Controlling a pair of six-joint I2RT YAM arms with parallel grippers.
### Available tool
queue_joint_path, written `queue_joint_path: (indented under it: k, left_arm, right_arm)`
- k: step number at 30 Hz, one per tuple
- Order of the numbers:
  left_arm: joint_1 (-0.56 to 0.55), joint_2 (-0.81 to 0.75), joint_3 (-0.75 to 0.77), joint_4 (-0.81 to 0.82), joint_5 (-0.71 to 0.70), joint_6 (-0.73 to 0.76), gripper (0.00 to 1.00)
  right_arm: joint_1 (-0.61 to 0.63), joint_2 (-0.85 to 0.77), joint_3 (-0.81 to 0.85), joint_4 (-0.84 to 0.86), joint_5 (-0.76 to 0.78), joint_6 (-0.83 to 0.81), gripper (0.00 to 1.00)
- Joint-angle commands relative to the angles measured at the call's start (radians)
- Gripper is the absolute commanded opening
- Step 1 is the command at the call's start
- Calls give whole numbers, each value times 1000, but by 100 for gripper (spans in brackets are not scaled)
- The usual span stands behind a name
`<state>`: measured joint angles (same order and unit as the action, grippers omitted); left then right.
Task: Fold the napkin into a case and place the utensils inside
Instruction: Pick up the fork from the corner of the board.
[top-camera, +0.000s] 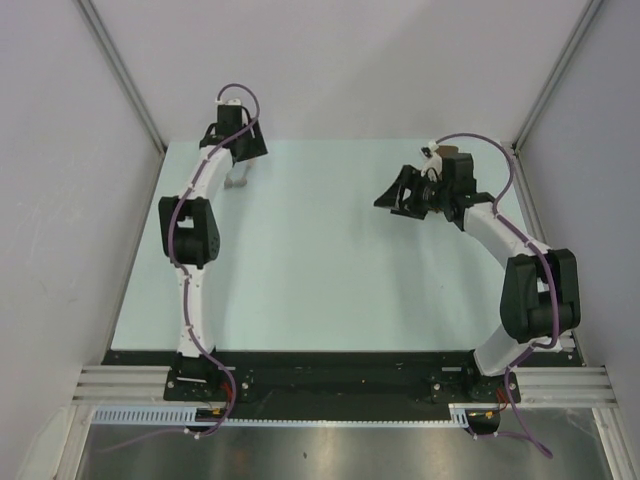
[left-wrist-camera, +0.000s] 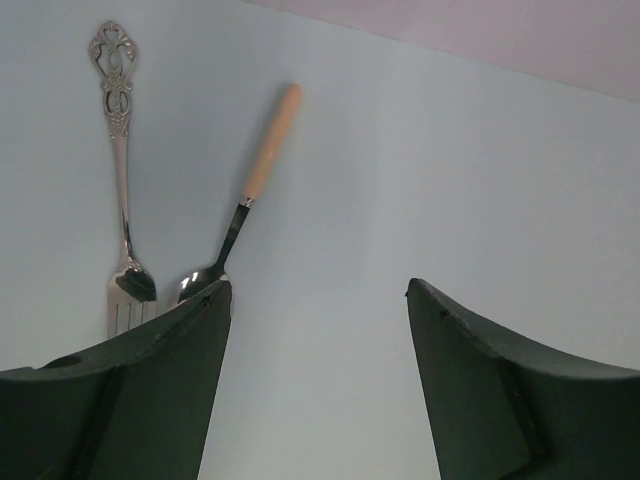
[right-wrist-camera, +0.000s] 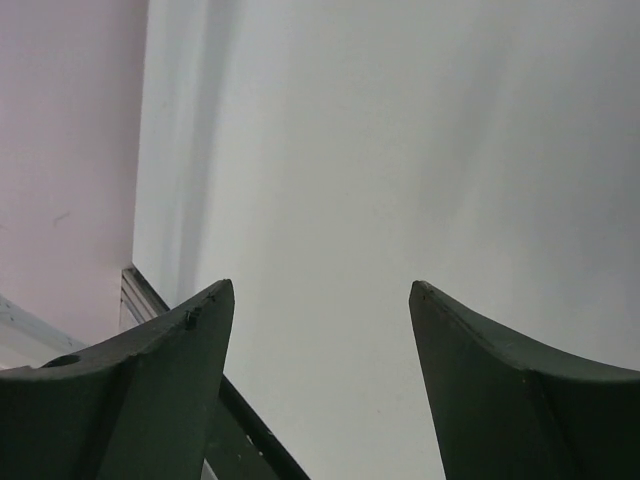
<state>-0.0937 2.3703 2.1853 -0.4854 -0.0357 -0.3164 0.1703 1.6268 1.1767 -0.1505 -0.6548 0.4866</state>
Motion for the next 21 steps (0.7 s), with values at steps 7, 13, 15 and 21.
queue_joint_path:
  k: [7, 13, 15, 21]
  left_arm:
    - [61, 26, 15, -56, -191, -79, 72]
    - [138, -118, -238, 7, -165, -275, 68]
    - [173, -123, -246, -45, -164, -354, 68]
    - [226, -92, -259, -114, -21, -581, 68]
  right_arm:
    - [49, 22, -46, -29, 20, -59, 77]
    - [93, 39, -58, -6, 35, -51, 77]
    - [101, 31, -64, -4, 44, -51, 77]
    - [103, 13, -75, -17, 57, -56, 77]
